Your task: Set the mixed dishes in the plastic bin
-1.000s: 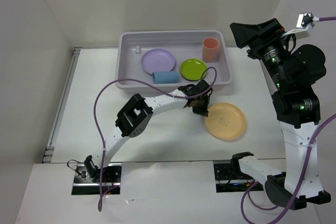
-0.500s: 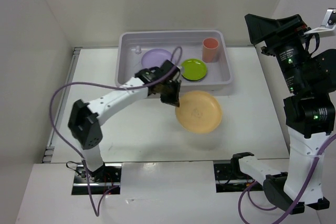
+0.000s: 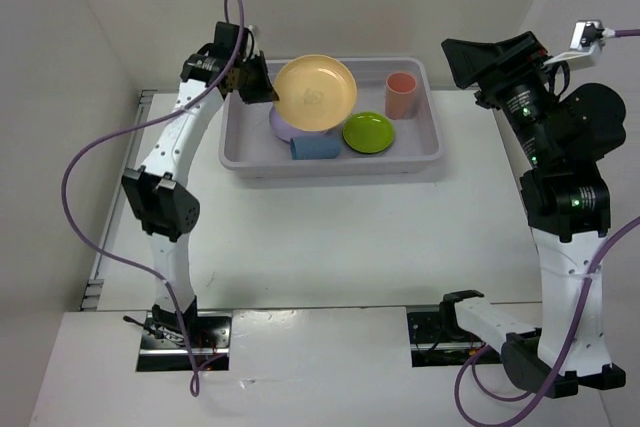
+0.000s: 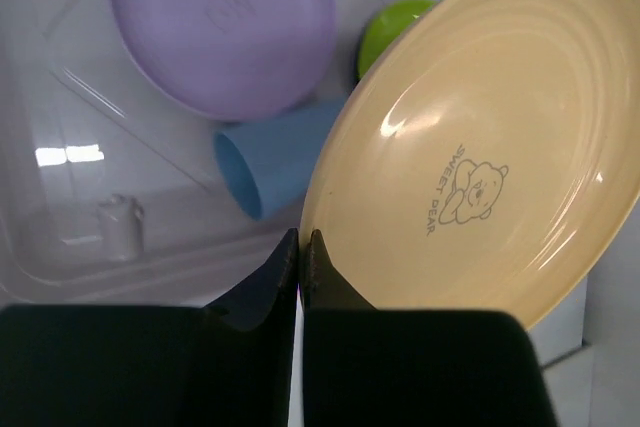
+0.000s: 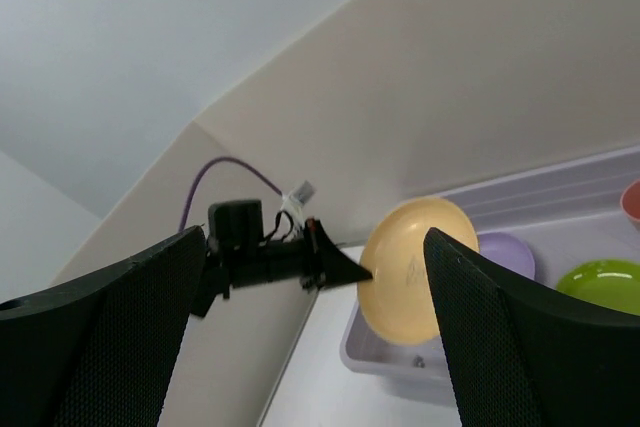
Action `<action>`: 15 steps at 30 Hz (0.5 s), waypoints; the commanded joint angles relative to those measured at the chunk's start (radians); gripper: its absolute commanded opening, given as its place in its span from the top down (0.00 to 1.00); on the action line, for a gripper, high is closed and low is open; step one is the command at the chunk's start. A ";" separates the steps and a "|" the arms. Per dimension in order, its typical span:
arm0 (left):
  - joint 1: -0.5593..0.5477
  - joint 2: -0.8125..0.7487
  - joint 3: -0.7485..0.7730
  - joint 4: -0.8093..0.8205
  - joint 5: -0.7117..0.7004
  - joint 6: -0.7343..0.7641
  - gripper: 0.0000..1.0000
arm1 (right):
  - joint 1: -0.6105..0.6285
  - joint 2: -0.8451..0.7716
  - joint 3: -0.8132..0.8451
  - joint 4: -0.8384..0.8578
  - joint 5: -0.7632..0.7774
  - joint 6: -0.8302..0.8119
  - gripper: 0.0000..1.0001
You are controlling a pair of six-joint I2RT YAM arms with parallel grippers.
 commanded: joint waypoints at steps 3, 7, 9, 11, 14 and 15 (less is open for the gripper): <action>0.098 0.296 0.405 -0.113 -0.022 0.011 1.00 | -0.003 -0.024 -0.067 0.073 -0.051 0.010 0.07; 0.162 0.660 0.900 -0.258 -0.003 -0.027 1.00 | -0.003 -0.024 -0.117 0.084 -0.062 0.001 0.07; 0.184 0.677 0.839 -0.220 0.045 -0.037 1.00 | -0.003 -0.024 -0.117 0.084 -0.062 0.001 0.07; 0.184 0.709 0.829 -0.206 0.016 -0.037 1.00 | -0.003 -0.012 -0.117 0.084 -0.062 0.001 0.07; 0.184 0.787 0.928 -0.215 0.025 -0.051 1.00 | -0.003 -0.002 -0.117 0.084 -0.062 -0.009 0.07; 0.184 0.805 0.928 -0.215 0.025 -0.051 1.00 | -0.003 0.007 -0.117 0.084 -0.062 -0.009 0.07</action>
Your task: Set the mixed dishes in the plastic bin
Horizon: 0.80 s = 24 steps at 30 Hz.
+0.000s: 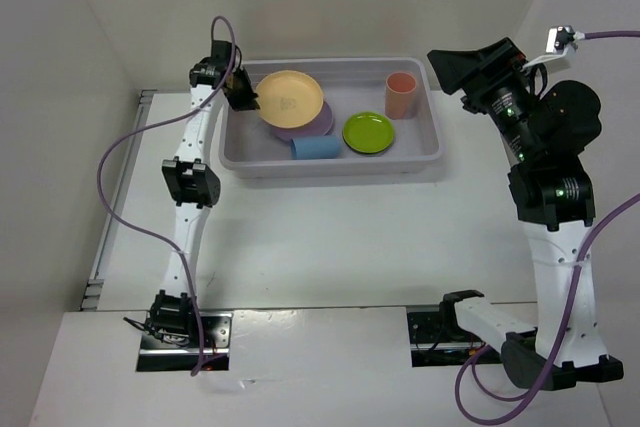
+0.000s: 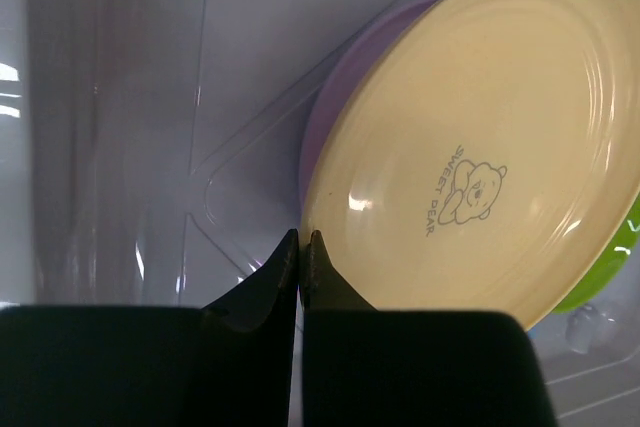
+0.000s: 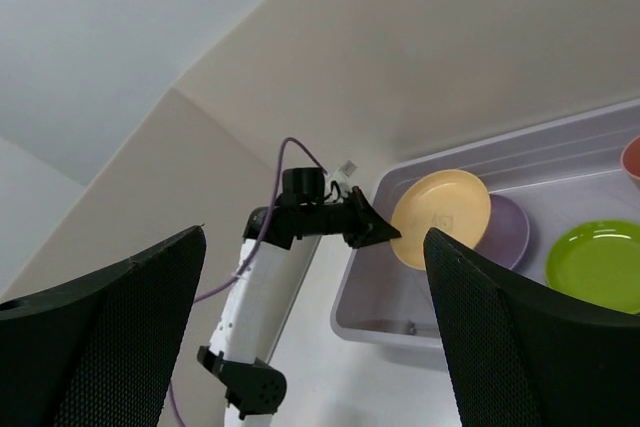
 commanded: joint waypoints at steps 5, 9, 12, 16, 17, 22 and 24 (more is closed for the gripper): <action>-0.027 0.084 0.079 0.009 0.034 -0.031 1.00 | -0.003 0.017 -0.006 0.080 -0.036 -0.003 0.07; -0.036 0.115 0.088 0.021 0.034 -0.043 1.00 | -0.003 0.017 -0.015 0.080 -0.036 0.006 0.07; -0.036 0.138 0.088 0.042 0.034 -0.052 0.92 | -0.003 0.017 -0.015 0.080 -0.045 0.006 0.07; -0.036 0.123 0.088 0.088 0.058 -0.061 0.37 | -0.003 0.017 -0.006 0.080 -0.045 0.006 0.07; -0.036 0.123 0.088 0.100 0.058 -0.061 0.27 | -0.003 0.017 -0.015 0.069 -0.045 0.006 0.04; -0.036 0.041 0.088 0.056 0.058 -0.041 0.10 | -0.003 0.006 -0.050 0.064 -0.045 0.006 0.01; -0.036 -0.040 0.088 0.012 0.049 -0.012 0.08 | -0.003 -0.016 -0.077 0.065 -0.034 0.006 0.01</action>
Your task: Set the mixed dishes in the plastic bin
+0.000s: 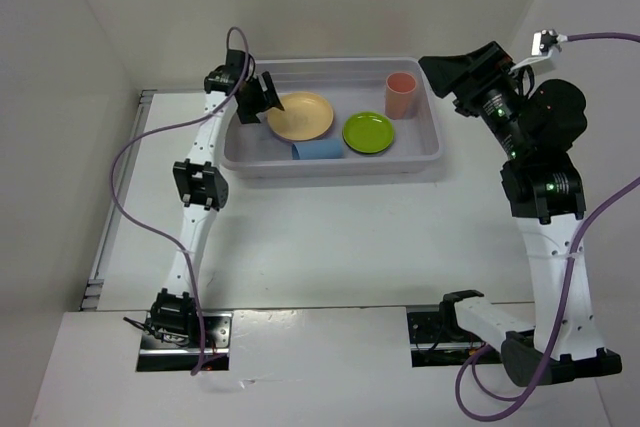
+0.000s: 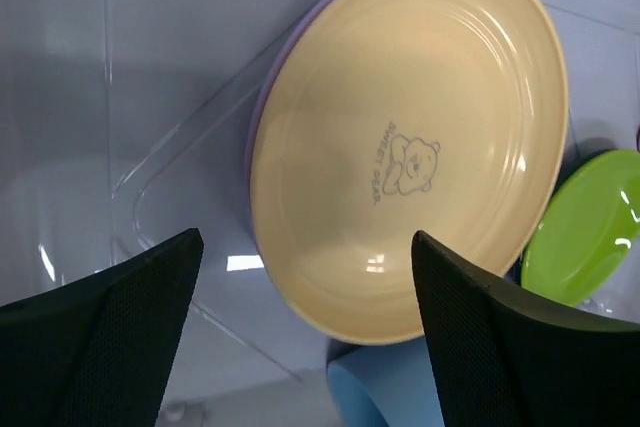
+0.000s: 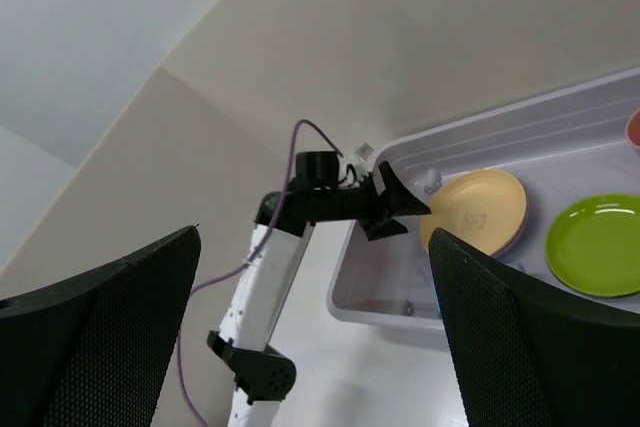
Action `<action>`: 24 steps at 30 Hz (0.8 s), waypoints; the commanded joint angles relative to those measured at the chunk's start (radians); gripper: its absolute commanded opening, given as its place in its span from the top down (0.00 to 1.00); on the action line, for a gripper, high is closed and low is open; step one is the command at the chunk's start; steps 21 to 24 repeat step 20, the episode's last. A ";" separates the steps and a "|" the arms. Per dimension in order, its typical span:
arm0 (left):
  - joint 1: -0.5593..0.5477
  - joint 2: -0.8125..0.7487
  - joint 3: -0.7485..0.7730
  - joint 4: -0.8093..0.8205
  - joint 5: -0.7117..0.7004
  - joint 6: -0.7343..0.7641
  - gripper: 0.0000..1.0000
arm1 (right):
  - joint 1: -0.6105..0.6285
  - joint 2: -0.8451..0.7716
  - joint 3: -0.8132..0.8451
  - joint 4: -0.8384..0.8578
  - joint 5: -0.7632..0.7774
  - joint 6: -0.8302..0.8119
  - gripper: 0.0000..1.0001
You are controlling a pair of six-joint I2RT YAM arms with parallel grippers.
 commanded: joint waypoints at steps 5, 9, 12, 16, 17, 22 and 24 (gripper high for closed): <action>-0.008 -0.452 0.040 -0.118 -0.064 0.093 0.08 | -0.003 0.062 -0.002 -0.127 -0.038 -0.085 0.01; -0.022 -0.821 0.040 -0.128 -0.141 0.102 0.07 | -0.013 0.128 -0.070 -0.188 -0.079 -0.163 0.01; -0.036 -0.990 -0.015 -0.222 -0.141 0.111 0.07 | -0.013 0.128 -0.154 -0.147 -0.089 -0.164 0.01; -0.057 -1.338 -0.436 -0.196 -0.253 0.140 0.07 | -0.013 0.025 -0.258 -0.056 -0.179 -0.176 0.01; -0.057 -1.420 -0.556 -0.089 -0.264 0.140 0.07 | -0.022 0.004 -0.278 -0.009 -0.211 -0.206 0.01; -0.057 -1.796 -1.097 0.221 -0.267 0.087 0.02 | -0.022 -0.020 -0.272 -0.065 -0.184 -0.234 0.01; -0.057 -1.796 -1.097 0.221 -0.267 0.087 0.02 | -0.022 -0.020 -0.272 -0.065 -0.184 -0.234 0.01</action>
